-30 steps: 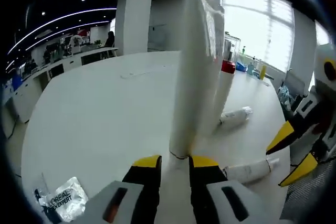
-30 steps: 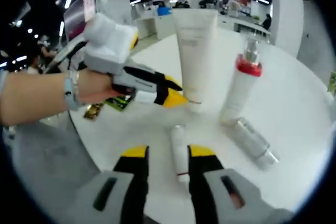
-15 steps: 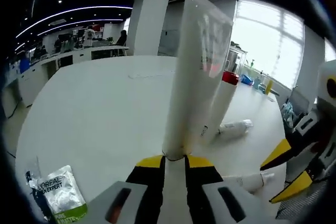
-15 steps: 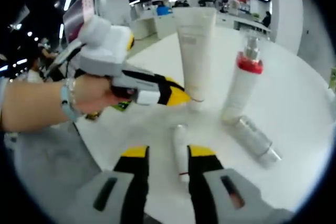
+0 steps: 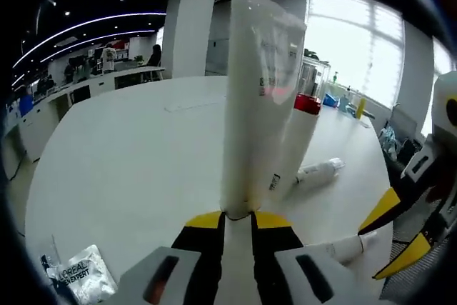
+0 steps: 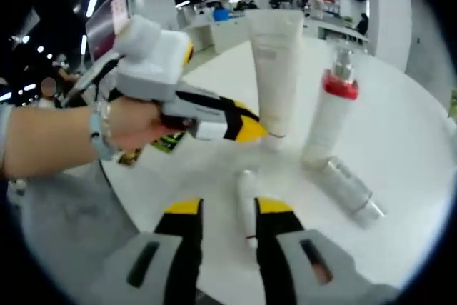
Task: Arrange the skincare products in the storage area until every visible bottle or jar stands upright without overlapping.
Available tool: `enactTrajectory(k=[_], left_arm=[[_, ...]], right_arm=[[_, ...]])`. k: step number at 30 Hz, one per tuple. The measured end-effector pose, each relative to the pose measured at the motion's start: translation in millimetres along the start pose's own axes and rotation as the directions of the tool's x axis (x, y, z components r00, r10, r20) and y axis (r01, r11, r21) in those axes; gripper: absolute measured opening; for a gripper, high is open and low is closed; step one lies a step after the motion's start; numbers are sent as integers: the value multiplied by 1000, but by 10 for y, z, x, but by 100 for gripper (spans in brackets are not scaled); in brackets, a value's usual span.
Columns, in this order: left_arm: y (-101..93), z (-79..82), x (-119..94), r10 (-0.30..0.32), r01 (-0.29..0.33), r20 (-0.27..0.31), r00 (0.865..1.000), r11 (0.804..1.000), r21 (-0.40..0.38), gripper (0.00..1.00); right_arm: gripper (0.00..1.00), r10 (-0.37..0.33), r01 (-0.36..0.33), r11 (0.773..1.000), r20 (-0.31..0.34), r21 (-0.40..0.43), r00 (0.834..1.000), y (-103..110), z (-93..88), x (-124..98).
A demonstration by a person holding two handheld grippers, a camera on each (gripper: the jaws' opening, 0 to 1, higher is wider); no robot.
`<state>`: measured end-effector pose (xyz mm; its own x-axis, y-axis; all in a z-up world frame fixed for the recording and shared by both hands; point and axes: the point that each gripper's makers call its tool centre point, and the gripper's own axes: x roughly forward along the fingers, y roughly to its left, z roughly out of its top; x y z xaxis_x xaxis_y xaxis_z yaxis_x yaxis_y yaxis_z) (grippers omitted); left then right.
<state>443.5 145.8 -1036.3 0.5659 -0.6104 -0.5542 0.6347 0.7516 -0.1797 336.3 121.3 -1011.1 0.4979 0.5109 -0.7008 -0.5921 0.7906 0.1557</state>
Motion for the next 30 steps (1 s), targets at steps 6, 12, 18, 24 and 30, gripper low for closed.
enactTrajectory(k=[6,12,18,24,30], left_arm=[[-28,23,44,-6,6,-1,1000,1000,-7,15],[-69,38,50,-16,16,2,1000,1000,-7,15],[-92,41,42,-24,24,-4,1000,1000,-10,15],[-42,92,-318,31,-31,-3,1000,998,-56,17],[-16,210,-834,90,-84,29,996,981,-173,17]], right_arm=[[26,-1,1,1000,-4,-2,1000,3,-10,6],[26,-2,2,1000,-14,-16,1000,20,-29,24],[26,-7,6,999,-16,-41,1000,19,-21,15],[26,-105,94,992,128,88,986,-320,254,-170],[26,-151,132,982,146,133,978,-483,280,-236]])
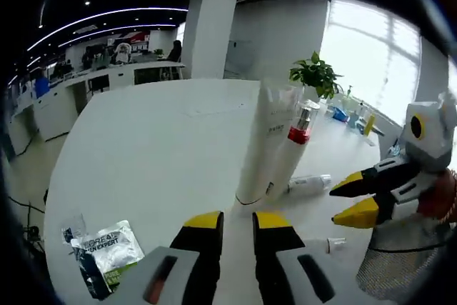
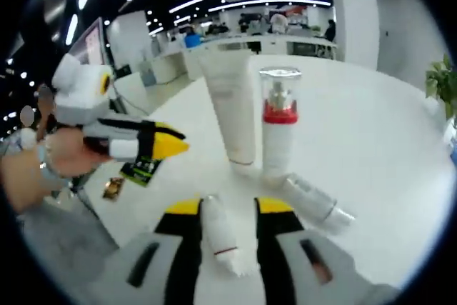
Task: Arrange the skincare products in the storage area until every visible bottle or jar stands upright without overlapping.
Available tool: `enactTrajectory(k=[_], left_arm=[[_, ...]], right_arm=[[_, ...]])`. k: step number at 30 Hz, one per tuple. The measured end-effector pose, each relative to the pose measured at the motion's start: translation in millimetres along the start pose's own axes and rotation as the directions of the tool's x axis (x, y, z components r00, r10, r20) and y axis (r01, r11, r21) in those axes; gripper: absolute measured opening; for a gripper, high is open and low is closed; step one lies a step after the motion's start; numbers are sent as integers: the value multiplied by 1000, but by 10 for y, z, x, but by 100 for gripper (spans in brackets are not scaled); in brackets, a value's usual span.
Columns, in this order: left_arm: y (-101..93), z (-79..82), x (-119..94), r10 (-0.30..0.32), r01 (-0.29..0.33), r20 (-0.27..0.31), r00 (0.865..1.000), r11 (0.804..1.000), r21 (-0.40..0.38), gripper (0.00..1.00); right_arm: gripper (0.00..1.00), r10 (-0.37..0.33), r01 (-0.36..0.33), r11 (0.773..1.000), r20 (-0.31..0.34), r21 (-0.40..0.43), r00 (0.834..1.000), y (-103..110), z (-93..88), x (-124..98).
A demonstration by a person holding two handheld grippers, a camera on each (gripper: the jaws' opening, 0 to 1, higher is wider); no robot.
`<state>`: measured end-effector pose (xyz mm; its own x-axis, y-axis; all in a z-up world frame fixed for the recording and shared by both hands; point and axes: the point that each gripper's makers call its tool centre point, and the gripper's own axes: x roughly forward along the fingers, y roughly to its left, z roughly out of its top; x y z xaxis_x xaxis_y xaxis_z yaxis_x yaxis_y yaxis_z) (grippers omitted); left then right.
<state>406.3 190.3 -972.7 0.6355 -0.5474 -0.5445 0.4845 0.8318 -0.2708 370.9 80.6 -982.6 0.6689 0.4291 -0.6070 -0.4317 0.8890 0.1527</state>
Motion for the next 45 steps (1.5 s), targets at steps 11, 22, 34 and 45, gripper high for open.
enactTrajectory(k=[11,22,34,45], left_arm=[[-69,-290,-477,58,-57,-24,998,997,46,17],[53,-433,-386,65,-71,-58,996,991,-116,17],[-49,-592,-317,94,-98,-112,989,995,-30,17],[102,-518,-279,225,-217,-46,973,967,134,17]], right_arm=[[29,7,-19,994,-108,-108,994,-1,-206,110],[29,9,-43,949,-108,-313,994,136,-246,154],[29,37,-57,960,-76,-276,996,161,-267,116],[33,8,-24,911,-39,-412,999,171,-248,162]])
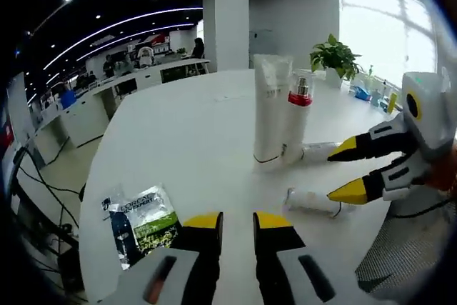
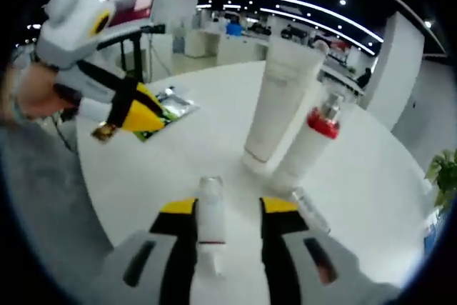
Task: Arrange the skincare products in the storage area until every visible bottle or jar stands upright without overlapping.
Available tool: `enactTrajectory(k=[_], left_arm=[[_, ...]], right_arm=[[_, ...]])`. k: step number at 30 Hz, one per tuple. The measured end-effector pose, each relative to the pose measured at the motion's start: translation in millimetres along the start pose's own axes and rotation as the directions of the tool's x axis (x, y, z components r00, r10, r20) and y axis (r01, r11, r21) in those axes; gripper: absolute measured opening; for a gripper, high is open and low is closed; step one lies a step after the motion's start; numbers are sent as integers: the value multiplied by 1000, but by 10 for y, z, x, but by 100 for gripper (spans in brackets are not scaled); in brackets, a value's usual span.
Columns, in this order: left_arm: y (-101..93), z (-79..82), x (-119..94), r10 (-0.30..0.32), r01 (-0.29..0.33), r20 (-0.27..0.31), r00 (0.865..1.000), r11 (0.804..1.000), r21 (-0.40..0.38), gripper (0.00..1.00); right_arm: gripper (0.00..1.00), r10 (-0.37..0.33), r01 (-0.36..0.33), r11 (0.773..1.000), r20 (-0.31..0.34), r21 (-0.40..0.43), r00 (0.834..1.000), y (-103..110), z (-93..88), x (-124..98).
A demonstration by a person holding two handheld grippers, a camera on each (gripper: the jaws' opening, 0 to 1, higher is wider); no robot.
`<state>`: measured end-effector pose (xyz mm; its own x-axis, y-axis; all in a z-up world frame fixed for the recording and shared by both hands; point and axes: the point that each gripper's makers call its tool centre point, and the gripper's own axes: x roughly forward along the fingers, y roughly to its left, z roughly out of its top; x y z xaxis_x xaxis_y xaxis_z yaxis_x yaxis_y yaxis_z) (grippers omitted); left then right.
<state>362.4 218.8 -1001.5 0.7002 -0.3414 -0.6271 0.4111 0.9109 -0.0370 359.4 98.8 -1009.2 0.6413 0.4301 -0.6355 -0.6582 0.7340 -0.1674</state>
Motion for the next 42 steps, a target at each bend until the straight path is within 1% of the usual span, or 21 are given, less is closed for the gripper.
enactTrajectory(k=[3,6,8,10,11,12,13,14,15,18,20,21,23,24,26,28,31,34,37,40,42], left_arm=[[-22,-44,26,-9,10,-12,1000,1000,13,17],[-66,-55,43,-24,24,-20,1000,999,37,17],[-85,-37,42,-30,31,-15,999,999,45,17],[-142,-9,25,-53,53,-7,999,997,51,17],[-153,-1,12,-54,54,-5,999,996,77,17],[-125,3,-6,-37,37,-5,999,990,134,17],[-110,5,-21,-23,24,-4,1000,986,163,17],[-97,12,-28,-16,16,0,1000,983,184,17],[-113,19,-36,-22,22,-4,1000,981,192,17],[-122,98,-61,-37,35,5,999,986,164,17],[-143,175,-92,-51,46,32,998,989,139,17],[-148,199,-114,-52,46,40,998,989,142,17],[-139,211,-135,-43,35,47,998,988,152,17],[-131,215,-143,-39,31,49,998,988,153,17],[-121,236,-164,-40,31,53,998,988,154,17],[-99,261,-175,-35,25,64,997,987,158,17],[-46,290,-185,-13,0,76,997,985,171,17],[-20,292,-200,-7,-6,77,997,984,179,17],[-62,264,-208,-45,35,61,997,989,146,18],[-88,260,-202,-75,68,48,996,990,124,18],[-94,247,-188,-86,81,37,996,990,116,18]], right_arm=[[34,5,-5,1000,-11,-9,1000,23,-20,21],[36,17,-17,1000,-5,-1,1000,41,0,28],[38,38,-38,999,12,12,999,78,57,27],[39,46,-47,999,29,14,998,115,113,-2],[39,48,-48,999,38,14,998,130,148,-17],[39,50,-50,999,46,12,998,143,176,-30],[39,49,-49,999,56,11,997,146,204,-35],[39,46,-47,999,66,11,997,138,227,-37],[39,44,-45,999,70,11,997,131,240,-32],[39,31,-31,1000,67,-2,997,94,238,-21],[39,14,-13,1000,47,-23,999,52,225,-32],[39,14,-13,1000,49,-22,999,45,234,-40],[39,33,-34,999,77,16,996,64,264,-55],[39,50,-53,998,74,42,996,92,238,-54],[40,64,-67,996,52,53,997,119,182,-29],[41,62,-63,997,24,33,998,129,133,13],[41,60,-60,998,11,-1,998,149,104,46],[41,59,-60,998,-44,-31,997,154,-9,90],[41,25,-30,997,-62,-76,998,71,-46,100],[41,26,-32,997,-75,-77,997,24,-97,124],[41,41,-49,996,-109,-68,993,23,-185,146]])
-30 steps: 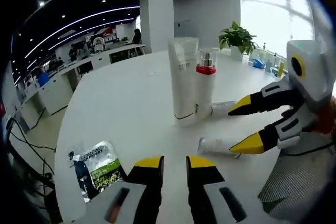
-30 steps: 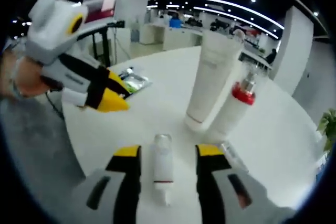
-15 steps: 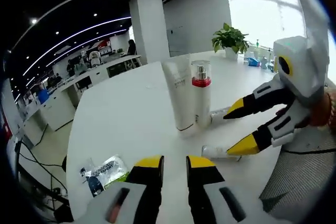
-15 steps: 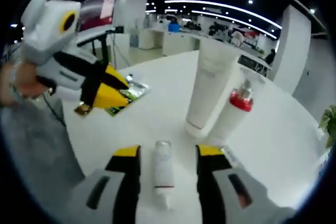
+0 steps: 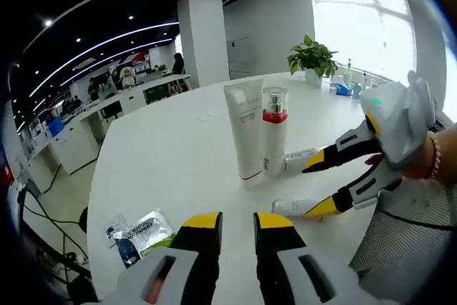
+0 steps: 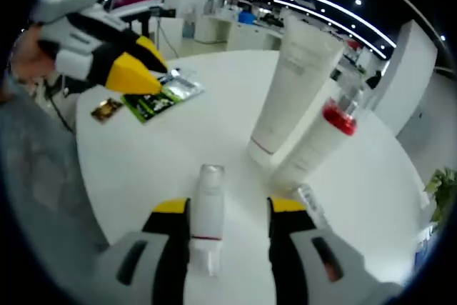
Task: Arrange the skincare products in the storage area until every visible bottle or jar stands upright without overlapping.
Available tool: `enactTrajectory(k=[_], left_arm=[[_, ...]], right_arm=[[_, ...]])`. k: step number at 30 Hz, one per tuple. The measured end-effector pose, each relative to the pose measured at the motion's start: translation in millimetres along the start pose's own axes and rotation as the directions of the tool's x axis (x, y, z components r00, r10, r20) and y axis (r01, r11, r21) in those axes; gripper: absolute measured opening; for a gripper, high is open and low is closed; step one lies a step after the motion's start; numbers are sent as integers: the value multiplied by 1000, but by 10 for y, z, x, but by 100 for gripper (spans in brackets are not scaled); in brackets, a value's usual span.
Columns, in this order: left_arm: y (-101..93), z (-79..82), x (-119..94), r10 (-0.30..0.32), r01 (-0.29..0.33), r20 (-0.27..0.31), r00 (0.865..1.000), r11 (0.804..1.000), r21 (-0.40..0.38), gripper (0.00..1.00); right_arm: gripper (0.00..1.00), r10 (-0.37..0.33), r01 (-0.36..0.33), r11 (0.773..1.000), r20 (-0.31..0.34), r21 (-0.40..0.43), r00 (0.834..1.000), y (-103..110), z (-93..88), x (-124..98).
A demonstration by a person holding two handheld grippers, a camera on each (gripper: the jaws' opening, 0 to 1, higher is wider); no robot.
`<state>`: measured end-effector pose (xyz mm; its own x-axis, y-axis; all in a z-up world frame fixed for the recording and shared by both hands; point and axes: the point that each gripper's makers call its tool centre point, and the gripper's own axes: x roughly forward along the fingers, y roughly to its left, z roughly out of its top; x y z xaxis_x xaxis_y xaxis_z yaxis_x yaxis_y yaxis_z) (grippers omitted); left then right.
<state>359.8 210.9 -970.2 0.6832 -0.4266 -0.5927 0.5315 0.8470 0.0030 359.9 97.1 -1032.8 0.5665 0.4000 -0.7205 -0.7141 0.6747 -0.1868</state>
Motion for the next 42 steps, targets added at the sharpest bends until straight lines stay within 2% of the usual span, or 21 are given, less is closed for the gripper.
enactTrajectory(k=[5,13,18,25,27,30,33,35,38,42], left_arm=[[-3,-49,-3,-14,14,-16,1000,1000,-18,18],[-10,-136,10,-43,39,-41,998,995,-87,18],[-59,-181,38,-61,55,-63,996,994,-98,18],[-220,-245,69,-110,102,-90,990,991,-88,18],[-318,-286,82,-153,147,-111,982,987,-59,18],[-483,-387,97,-226,225,-155,962,974,-24,18],[-530,-466,116,-228,241,-195,954,970,44,18],[-529,-494,133,-213,235,-209,955,968,88,18],[-558,-525,130,-235,261,-226,945,961,93,19],[-641,-530,112,-288,316,-229,930,944,96,25]], right_arm=[[41,8,-6,999,-60,38,998,-5,-137,64],[30,36,-30,998,-87,63,996,58,-177,87],[22,45,-38,996,-91,77,995,47,-189,74],[18,59,-53,997,-109,55,992,55,-235,42],[18,72,-70,997,-110,23,991,84,-235,33],[18,103,-107,994,-112,-28,988,175,-218,27],[17,133,-142,987,-116,-76,984,260,-207,16],[17,157,-169,980,-117,-104,981,313,-199,10],[17,198,-211,970,-116,-118,973,387,-193,-9],[17,254,-270,951,-116,-151,960,499,-201,-44]])
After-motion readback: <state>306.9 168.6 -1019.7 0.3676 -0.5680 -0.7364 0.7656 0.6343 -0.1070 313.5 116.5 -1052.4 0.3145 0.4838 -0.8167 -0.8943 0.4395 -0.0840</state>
